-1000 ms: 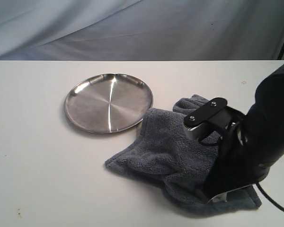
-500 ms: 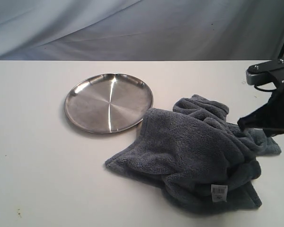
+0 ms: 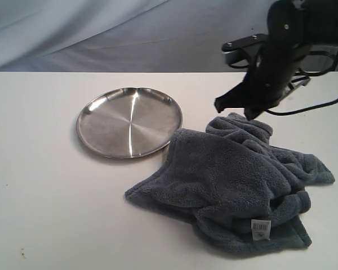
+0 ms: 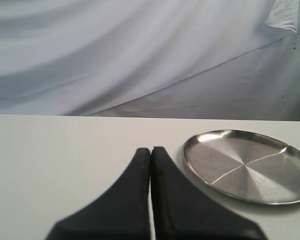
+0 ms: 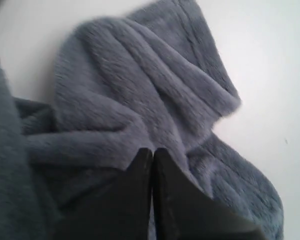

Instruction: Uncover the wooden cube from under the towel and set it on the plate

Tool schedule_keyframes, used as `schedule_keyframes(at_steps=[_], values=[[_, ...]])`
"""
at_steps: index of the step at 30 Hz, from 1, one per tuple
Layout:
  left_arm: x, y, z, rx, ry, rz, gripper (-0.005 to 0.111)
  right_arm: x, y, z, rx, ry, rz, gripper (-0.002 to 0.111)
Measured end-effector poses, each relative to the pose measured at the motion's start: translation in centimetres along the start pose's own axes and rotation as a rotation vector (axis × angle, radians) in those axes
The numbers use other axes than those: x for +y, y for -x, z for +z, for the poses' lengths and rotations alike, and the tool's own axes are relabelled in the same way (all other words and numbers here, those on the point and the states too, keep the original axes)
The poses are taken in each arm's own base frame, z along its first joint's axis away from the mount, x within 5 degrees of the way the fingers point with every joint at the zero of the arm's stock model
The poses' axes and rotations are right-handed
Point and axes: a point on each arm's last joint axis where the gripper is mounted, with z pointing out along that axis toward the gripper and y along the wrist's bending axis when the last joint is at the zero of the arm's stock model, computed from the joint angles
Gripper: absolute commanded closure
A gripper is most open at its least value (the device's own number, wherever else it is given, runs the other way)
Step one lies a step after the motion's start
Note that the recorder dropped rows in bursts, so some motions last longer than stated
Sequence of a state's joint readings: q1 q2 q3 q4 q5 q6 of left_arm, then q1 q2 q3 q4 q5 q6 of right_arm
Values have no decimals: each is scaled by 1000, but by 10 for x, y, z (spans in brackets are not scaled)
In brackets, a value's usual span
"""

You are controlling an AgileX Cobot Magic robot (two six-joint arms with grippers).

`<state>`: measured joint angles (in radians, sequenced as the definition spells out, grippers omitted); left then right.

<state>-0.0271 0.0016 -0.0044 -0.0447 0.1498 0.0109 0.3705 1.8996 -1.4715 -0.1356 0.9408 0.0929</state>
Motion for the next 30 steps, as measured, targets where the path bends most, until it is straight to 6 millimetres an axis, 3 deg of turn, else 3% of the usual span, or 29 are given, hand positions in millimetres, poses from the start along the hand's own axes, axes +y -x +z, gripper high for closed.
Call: schedule_keyframes(at_steps=[3,8,12,17,24,30], values=[[0,0,0,0,0,0,105,32,8,-8,-38,27,-71,108],[0,0,0,0,0,0,105,78,5,-15,-48,95,-161,108],[0,0,0,0,0,0,105,109,-6,-21,-33,130,-240,108],[0,0,0,0,0,0,105,137,-39,-38,-48,167,-336,108],[0,0,0,0,0,0,105,146,-110,-52,-43,207,-423,108],[0,0,0,0,0,0,105,120,-163,-44,56,183,-419,108]])
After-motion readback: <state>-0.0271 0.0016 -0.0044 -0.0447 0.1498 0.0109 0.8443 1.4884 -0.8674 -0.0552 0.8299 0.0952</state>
